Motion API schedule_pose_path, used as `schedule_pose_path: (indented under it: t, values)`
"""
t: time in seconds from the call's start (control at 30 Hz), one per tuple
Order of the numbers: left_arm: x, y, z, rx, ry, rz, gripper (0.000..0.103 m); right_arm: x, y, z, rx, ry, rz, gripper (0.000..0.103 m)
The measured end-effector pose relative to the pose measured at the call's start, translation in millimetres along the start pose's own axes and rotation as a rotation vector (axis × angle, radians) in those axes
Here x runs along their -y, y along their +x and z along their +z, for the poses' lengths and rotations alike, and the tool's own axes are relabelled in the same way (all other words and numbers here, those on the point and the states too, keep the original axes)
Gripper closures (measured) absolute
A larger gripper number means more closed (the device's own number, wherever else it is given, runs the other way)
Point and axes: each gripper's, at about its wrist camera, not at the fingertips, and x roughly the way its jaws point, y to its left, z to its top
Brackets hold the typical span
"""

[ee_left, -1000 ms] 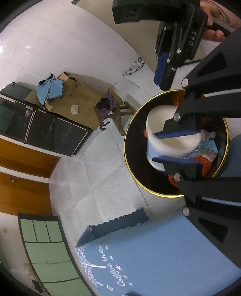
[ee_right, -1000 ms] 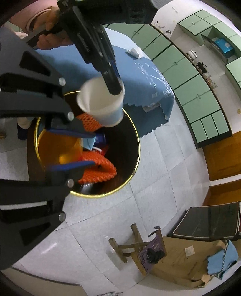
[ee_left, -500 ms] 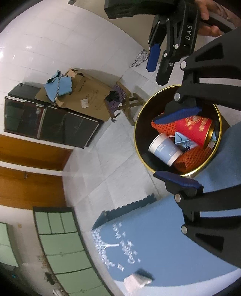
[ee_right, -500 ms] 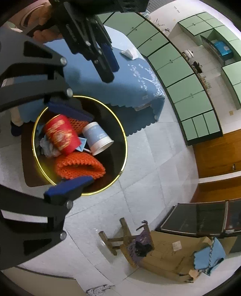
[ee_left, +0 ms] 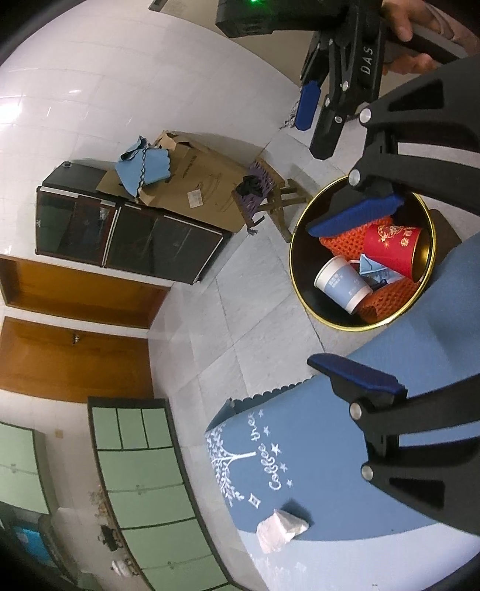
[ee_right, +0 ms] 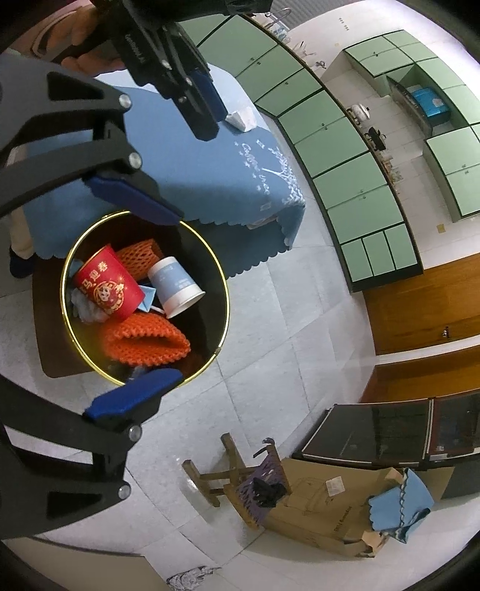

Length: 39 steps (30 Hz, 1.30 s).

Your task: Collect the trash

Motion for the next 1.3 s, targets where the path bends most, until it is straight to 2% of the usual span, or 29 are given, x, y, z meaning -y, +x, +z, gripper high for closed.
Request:
schedule_pose_path:
  t: [0.13,0.47,0.83,1.3]
  values:
    - [-1,-11,1,0.02,-0.004,0.011,0.026,-4,-7,2,0.02,0.004,0.009,0.013]
    - [-15,-48,6,0.091,-0.032,0.071,0.011,-17,-29,10,0.075,0.006,0.03,0.007]
    - [-23,-101,19,0.179,-0.031,0.117,0.007,-43,-63,22,0.157,-0.039,0.058,0.005]
    - [-29,-140,25,0.241,-0.04,0.163,0.006,-68,-89,31,0.22,-0.09,0.092,0.005]
